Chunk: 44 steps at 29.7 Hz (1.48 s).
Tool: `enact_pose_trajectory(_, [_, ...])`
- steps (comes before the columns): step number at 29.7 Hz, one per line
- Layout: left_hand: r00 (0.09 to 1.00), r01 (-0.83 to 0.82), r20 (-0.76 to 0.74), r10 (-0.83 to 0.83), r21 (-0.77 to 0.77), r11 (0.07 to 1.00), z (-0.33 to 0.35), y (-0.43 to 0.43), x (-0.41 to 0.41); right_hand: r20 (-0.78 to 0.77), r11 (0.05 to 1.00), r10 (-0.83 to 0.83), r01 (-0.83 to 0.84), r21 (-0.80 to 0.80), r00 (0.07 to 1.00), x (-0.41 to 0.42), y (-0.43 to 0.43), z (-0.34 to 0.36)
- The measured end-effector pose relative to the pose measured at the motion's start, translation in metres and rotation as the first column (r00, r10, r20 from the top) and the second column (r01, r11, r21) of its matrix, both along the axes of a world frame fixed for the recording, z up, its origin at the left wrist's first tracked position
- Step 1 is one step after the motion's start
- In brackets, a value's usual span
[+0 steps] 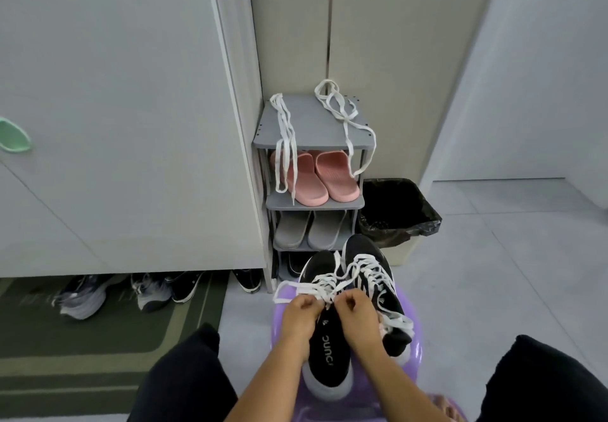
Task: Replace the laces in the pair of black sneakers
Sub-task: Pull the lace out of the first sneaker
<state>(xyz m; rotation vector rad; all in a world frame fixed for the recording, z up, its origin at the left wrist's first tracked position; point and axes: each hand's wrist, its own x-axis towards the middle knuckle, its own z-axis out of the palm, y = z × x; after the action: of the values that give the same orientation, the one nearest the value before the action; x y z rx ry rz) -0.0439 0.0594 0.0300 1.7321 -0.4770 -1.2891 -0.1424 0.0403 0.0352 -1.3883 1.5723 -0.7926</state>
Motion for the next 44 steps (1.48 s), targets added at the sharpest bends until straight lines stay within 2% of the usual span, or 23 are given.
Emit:
enact_pose_trajectory(3, [0.995, -0.098, 0.023, 0.100, -0.060, 0.993, -0.004, -0.002, -0.001, 0.036, 0.996, -0.090, 0.091, -0.023, 0.995, 0.002, 0.003, 0.000])
enact_pose_trajectory(6, [0.967, -0.253, -0.075, 0.245, -0.143, 0.957, -0.009, -0.002, -0.001, 0.084, 0.995, -0.099, 0.099, -0.001, 0.992, 0.003, -0.002, -0.001])
enact_pose_trajectory(7, [0.967, -0.254, -0.057, 0.248, -0.167, 0.953, -0.011, -0.005, 0.000, 0.096, 0.996, -0.083, 0.084, -0.005, 0.992, 0.003, -0.003, 0.001])
enact_pose_trajectory(10, [0.973, -0.128, 0.171, 0.153, -0.150, 0.980, -0.022, -0.012, 0.005, 0.105, 0.998, -0.061, 0.060, 0.021, 0.993, -0.001, -0.011, 0.002])
enact_pose_trajectory(13, [0.947, -0.064, 0.308, 0.092, -0.099, 0.993, -0.017, -0.018, 0.017, 0.258, 0.986, -0.090, 0.049, 0.161, 0.962, -0.006, -0.026, 0.009])
enact_pose_trajectory(15, [0.941, -0.038, 0.331, 0.073, -0.109, 0.993, -0.006, -0.022, 0.024, 0.344, 0.986, -0.057, -0.001, 0.168, 0.937, -0.010, -0.031, 0.018])
enact_pose_trajectory(18, [0.963, -0.017, 0.266, 0.049, -0.123, 0.992, 0.012, -0.021, 0.027, 0.445, 0.989, -0.035, -0.033, 0.144, 0.895, -0.017, -0.025, 0.024])
enact_pose_trajectory(20, [0.946, 0.047, 0.325, -0.010, -0.106, 0.993, 0.015, -0.015, 0.030, 0.415, 0.988, -0.015, -0.050, 0.144, 0.910, -0.019, -0.015, 0.022])
enact_pose_trajectory(22, [0.858, 0.079, 0.509, -0.063, -0.010, 0.997, 0.008, -0.005, 0.032, 0.209, 0.989, 0.081, -0.105, 0.108, 0.975, -0.021, -0.007, 0.016])
enact_pose_trajectory(23, [0.836, 0.036, 0.548, -0.038, 0.014, 0.999, 0.007, 0.002, 0.030, 0.067, 0.987, 0.144, -0.148, 0.059, 0.987, -0.023, -0.006, 0.013])
enact_pose_trajectory(24, [0.850, -0.001, 0.527, -0.009, 0.018, 1.000, 0.007, 0.009, 0.026, -0.053, 0.979, 0.203, -0.202, 0.017, 0.978, -0.025, -0.005, 0.011])
enact_pose_trajectory(26, [0.947, -0.052, 0.318, 0.046, 0.010, 0.999, 0.009, 0.018, 0.012, -0.186, 0.965, 0.262, -0.263, 0.024, 0.947, -0.029, -0.008, 0.011])
enact_pose_trajectory(27, [0.978, -0.054, 0.202, 0.050, 0.013, 0.998, 0.006, 0.019, 0.006, -0.224, 0.959, 0.283, -0.279, 0.052, 0.932, -0.030, -0.011, 0.014])
enact_pose_trajectory(29, [0.992, -0.016, 0.129, 0.013, 0.021, 1.000, 0.003, 0.017, -0.002, -0.240, 0.939, 0.342, -0.325, 0.111, 0.908, -0.033, -0.018, 0.020])
enact_pose_trajectory(31, [0.993, -0.045, 0.111, 0.043, 0.014, 0.999, 0.004, 0.011, -0.008, -0.216, 0.907, 0.419, -0.393, 0.155, 0.882, -0.032, -0.020, 0.023])
enact_pose_trajectory(33, [0.993, -0.111, 0.045, 0.111, 0.007, 0.994, 0.004, 0.007, -0.010, -0.183, 0.909, 0.412, -0.388, 0.153, 0.893, -0.027, -0.018, 0.021])
enact_pose_trajectory(35, [0.988, -0.151, -0.004, 0.152, 0.010, 0.988, 0.002, 0.004, -0.013, -0.133, 0.938, 0.336, -0.319, 0.132, 0.932, -0.023, -0.017, 0.016])
enact_pose_trajectory(38, [0.983, -0.181, 0.030, 0.181, -0.011, 0.983, 0.001, 0.000, -0.017, -0.144, 0.972, 0.233, -0.232, 0.030, 0.962, -0.019, -0.016, 0.007])
enact_pose_trajectory(40, [0.966, -0.256, 0.034, 0.258, -0.065, 0.965, 0.001, -0.002, -0.015, -0.135, 0.985, 0.170, -0.173, -0.013, 0.976, -0.018, -0.016, 0.006])
enact_pose_trajectory(42, [0.921, -0.387, -0.009, 0.389, -0.111, 0.915, 0.006, -0.005, -0.006, 0.043, 0.997, 0.080, -0.080, 0.007, 0.996, -0.018, -0.015, 0.011])
enact_pose_trajectory(44, [0.889, -0.454, -0.016, 0.458, -0.163, 0.876, 0.011, -0.008, 0.006, 0.222, 0.998, -0.022, 0.009, 0.060, 0.975, -0.023, -0.016, 0.020])
